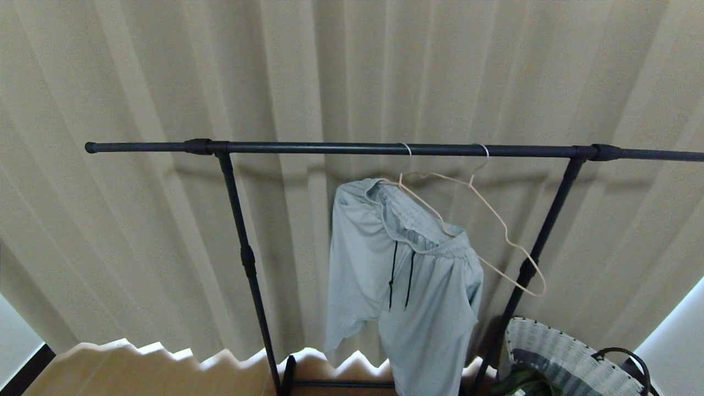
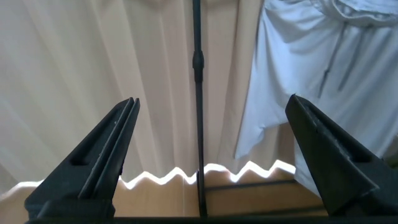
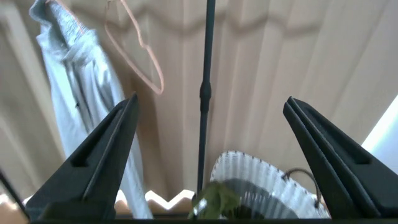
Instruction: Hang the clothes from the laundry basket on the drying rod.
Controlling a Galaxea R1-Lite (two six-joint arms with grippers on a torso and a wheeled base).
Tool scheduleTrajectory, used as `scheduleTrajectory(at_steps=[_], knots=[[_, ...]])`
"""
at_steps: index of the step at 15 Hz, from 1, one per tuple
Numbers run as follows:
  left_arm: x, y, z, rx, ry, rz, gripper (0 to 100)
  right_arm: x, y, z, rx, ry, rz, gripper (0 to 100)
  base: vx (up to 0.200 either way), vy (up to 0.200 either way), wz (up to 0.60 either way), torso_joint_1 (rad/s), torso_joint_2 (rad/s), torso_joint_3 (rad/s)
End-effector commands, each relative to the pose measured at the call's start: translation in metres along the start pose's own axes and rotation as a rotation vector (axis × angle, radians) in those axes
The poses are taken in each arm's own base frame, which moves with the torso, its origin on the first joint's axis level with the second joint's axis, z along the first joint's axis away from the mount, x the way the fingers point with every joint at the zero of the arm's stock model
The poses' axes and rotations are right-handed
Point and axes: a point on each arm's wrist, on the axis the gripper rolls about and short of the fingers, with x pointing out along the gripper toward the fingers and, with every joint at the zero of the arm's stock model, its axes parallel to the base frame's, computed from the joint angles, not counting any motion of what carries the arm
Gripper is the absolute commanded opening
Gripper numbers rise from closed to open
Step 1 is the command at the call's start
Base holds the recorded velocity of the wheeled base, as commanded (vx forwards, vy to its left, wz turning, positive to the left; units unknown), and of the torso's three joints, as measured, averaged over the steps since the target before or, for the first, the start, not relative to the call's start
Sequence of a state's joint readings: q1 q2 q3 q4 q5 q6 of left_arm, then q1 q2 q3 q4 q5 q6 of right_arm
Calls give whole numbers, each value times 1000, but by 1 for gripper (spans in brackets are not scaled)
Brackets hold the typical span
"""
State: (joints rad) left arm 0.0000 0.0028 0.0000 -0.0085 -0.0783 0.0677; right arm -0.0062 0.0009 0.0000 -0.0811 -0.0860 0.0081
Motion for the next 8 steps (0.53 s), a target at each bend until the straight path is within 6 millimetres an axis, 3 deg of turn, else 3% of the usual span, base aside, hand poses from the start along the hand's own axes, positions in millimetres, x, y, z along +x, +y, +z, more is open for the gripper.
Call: scheduleTrajectory(at_steps=[1,8], knots=[[0,0,0,0,-2,0,100,0,0,0,0,-1,0,100,0,0,0,0,0,0],[0,0,0,-2,-2,0,100,0,0,0,0,0,3,100,0,0,0,0,0,0]])
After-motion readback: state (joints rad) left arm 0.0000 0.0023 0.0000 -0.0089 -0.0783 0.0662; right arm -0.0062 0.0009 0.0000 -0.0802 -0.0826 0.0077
